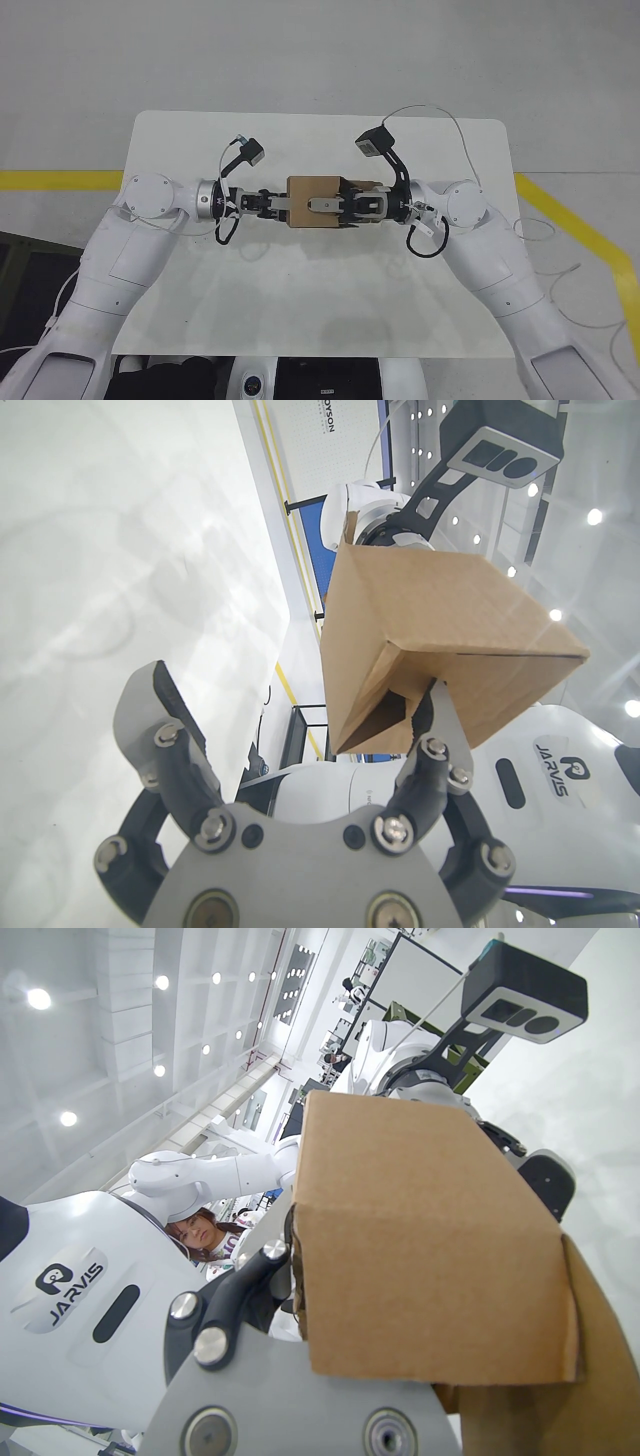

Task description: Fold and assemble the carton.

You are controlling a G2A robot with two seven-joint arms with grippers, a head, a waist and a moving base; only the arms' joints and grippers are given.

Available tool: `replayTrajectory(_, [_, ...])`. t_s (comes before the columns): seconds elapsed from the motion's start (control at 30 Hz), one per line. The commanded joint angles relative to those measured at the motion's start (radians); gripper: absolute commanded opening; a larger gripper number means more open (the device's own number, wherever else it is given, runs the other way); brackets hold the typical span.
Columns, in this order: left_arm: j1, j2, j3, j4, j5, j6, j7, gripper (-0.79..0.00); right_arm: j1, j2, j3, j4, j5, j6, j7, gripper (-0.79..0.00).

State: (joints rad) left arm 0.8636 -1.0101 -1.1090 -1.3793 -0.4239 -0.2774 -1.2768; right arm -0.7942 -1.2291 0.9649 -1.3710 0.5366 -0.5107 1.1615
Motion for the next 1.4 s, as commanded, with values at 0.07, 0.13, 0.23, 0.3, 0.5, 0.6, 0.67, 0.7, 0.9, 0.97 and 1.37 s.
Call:
replayTrajectory(0.07, [-0.001,0.000,0.001,0.002,-0.005,0.002,-0.004,0.000,-0.001,-0.001,0.001,0.000,0.001,-0.001,0.003,-0.785])
replayTrajectory(0.13, [-0.002,-0.001,0.004,0.002,-0.004,0.002,-0.005,0.000,0.000,-0.002,-0.001,0.000,0.003,-0.002,0.007,-0.785])
replayTrajectory(0.23, [-0.004,-0.002,0.008,0.003,-0.003,0.004,-0.005,0.000,0.002,-0.004,-0.003,0.004,0.008,-0.003,0.010,-0.785])
replayTrajectory(0.3, [-0.006,-0.002,0.010,0.004,-0.002,0.003,-0.005,0.000,0.003,-0.005,-0.004,0.009,0.010,-0.004,0.012,-0.785])
replayTrajectory(0.5, [-0.010,-0.001,0.002,0.016,0.014,-0.007,0.010,0.000,0.003,-0.003,0.008,0.034,-0.015,0.015,-0.003,-0.785])
replayTrajectory(0.6, [-0.013,0.002,-0.016,0.025,0.030,-0.018,0.033,0.000,-0.003,0.002,0.018,0.058,-0.034,0.071,-0.012,-0.785])
replayTrajectory(0.67, [-0.014,0.005,-0.028,0.028,0.042,-0.027,0.047,0.000,-0.003,0.004,0.018,0.075,-0.052,0.122,-0.020,-0.785])
replayTrajectory(0.7, [-0.015,0.006,-0.035,0.028,0.046,-0.033,0.052,0.000,-0.003,0.004,0.018,0.083,-0.050,0.135,-0.023,-0.785])
replayTrajectory(0.9, [-0.011,0.015,-0.066,0.010,0.147,-0.134,0.092,0.000,0.032,-0.012,-0.037,0.181,-0.061,0.233,-0.018,-0.785])
replayTrajectory(0.97, [-0.003,0.018,-0.073,0.002,0.200,-0.200,0.114,0.000,0.049,-0.022,-0.062,0.222,-0.068,0.241,-0.030,-0.785])
replayTrajectory(1.37, [0.031,0.017,-0.066,0.021,0.615,-0.546,0.397,0.000,0.148,-0.081,-0.171,0.455,-0.129,0.241,-0.096,-0.785])
